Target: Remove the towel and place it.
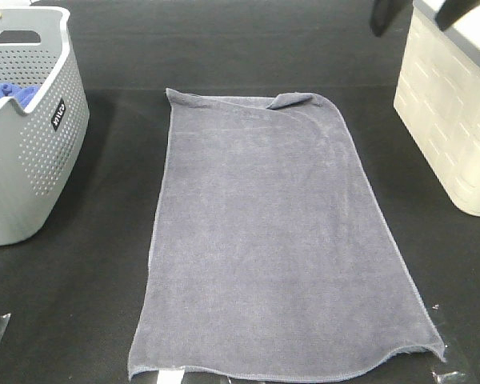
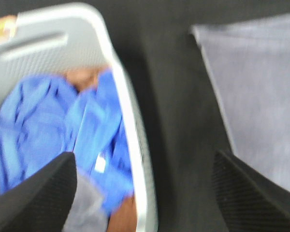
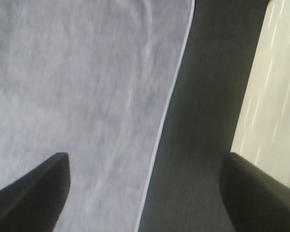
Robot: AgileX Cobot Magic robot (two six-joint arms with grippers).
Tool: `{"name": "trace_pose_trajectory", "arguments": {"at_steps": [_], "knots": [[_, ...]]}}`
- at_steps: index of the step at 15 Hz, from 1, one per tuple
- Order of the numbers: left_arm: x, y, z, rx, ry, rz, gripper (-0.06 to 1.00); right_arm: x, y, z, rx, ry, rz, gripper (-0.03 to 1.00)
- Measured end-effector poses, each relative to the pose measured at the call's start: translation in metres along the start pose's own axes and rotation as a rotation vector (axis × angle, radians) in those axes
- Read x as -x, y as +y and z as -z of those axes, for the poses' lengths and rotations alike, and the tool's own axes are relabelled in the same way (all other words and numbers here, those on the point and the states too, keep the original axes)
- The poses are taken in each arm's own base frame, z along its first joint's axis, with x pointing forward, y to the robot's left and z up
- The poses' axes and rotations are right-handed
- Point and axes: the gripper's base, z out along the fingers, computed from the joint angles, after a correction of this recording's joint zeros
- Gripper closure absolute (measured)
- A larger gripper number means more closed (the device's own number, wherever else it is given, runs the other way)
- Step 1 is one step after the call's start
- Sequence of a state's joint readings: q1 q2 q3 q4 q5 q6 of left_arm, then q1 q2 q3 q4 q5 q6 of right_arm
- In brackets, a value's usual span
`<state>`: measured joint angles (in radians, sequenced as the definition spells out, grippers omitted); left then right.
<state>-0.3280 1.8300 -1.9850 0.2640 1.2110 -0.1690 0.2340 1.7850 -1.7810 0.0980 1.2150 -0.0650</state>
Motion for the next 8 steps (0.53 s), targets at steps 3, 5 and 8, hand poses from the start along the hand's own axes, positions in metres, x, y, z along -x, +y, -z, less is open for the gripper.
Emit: {"name": "trace_pose_trajectory", "arguments": {"at_steps": [3,5,8], "knots": [[-0.057,0.011,0.025,0.009,0.1,0.005,0.21,-0.054,0.004,0.015,0.002,0.062,-0.006,0.18],[-0.095,0.017,0.042,0.007,0.146,0.02,0.2,-0.096,0.006,0.022,0.005,0.103,-0.01,0.18],[-0.156,0.027,0.071,-0.01,0.168,0.029,0.2,-0.164,0.009,0.024,0.007,0.161,-0.015,0.18]]}}
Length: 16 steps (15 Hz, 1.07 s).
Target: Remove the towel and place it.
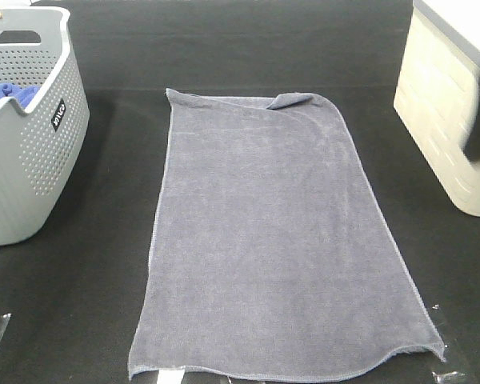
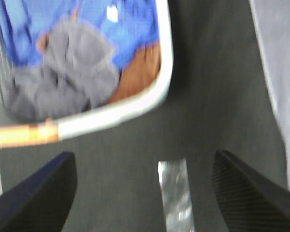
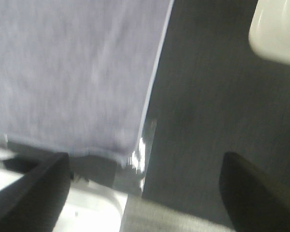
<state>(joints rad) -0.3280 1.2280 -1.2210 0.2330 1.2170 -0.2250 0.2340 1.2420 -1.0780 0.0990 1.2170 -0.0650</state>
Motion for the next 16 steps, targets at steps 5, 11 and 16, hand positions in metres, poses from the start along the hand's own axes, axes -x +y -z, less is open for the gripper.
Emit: {"name": "trace_pose_trajectory", "arguments": {"at_steps": [5,11,16], "knots": [[-0.106,0.014,0.015,-0.054,-0.031,0.045,0.2,-0.102,0.003,-0.015,-0.001,-0.023,0.002,0.18],[-0.209,0.021,0.018,-0.168,-0.25,-0.054,0.2,-0.179,0.005,-0.014,-0.023,-0.413,0.045,0.18],[-0.223,0.015,0.017,-0.247,-0.439,-0.12,0.2,-0.204,0.007,-0.009,-0.039,-0.645,0.077,0.18]]}}
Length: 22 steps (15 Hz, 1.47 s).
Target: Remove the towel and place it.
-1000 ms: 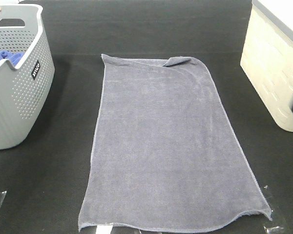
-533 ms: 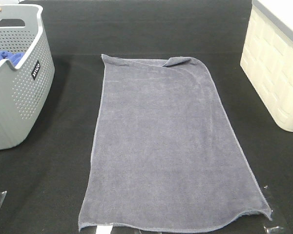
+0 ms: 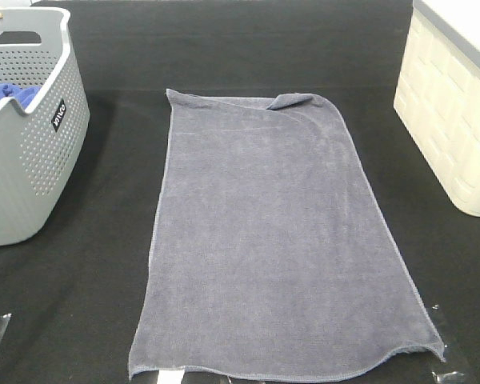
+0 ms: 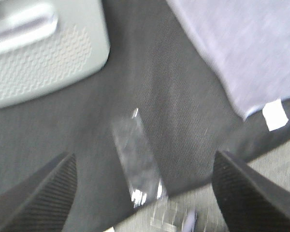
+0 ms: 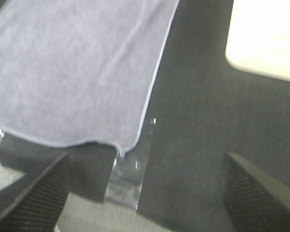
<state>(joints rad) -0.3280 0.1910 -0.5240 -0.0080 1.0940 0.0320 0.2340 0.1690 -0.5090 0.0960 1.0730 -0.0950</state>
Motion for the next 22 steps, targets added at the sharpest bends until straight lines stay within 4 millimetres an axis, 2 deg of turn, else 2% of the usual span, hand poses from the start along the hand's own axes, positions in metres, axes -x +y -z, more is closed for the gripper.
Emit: {"name": "trace_pose_trajectory", "arguments": {"at_steps": [3,22], "knots": [[-0.0012,-0.0024,-0.0053,-0.025,-0.016,-0.026,0.2,-0.0047,0.0008,0.0062,-0.003,-0.057,0.008,0.19],[-0.0007,-0.0034,-0.0053,-0.023,-0.021,-0.026,0.2,-0.0052,0.0009,0.0068,-0.004,-0.062,0.011,0.19]]}}
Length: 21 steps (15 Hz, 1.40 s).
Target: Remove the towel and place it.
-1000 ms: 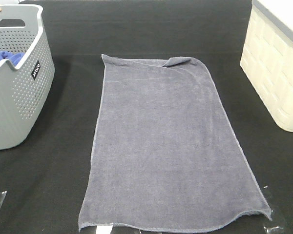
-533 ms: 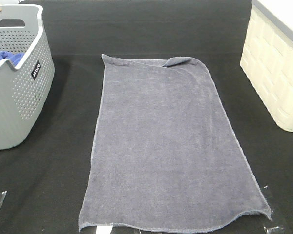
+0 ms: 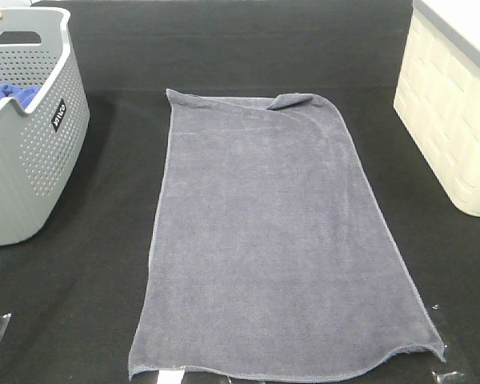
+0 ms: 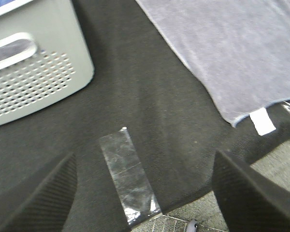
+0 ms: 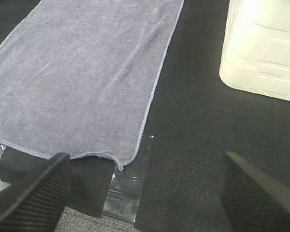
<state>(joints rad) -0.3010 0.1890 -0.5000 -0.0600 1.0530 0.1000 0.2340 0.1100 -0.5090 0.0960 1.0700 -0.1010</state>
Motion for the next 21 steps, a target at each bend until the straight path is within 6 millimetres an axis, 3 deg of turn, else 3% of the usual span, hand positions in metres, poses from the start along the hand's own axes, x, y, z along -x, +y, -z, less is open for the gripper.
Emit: {"name": "trace_pose_trajectory", "arguments": {"at_steps": [4,8,21], "knots": [[-0.001,0.004,0.002,0.131,-0.01,0.097,0.2,0.001,-0.001,-0.001,-0.091,-0.001,-0.073,0.19],[-0.014,-0.003,0.022,0.275,-0.175,0.155,0.2,-0.004,0.001,0.005,-0.193,-0.055,-0.14,0.19],[-0.015,-0.004,0.023,0.28,-0.182,0.154,0.21,-0.01,0.004,0.01,-0.204,-0.114,-0.131,0.19]]}}
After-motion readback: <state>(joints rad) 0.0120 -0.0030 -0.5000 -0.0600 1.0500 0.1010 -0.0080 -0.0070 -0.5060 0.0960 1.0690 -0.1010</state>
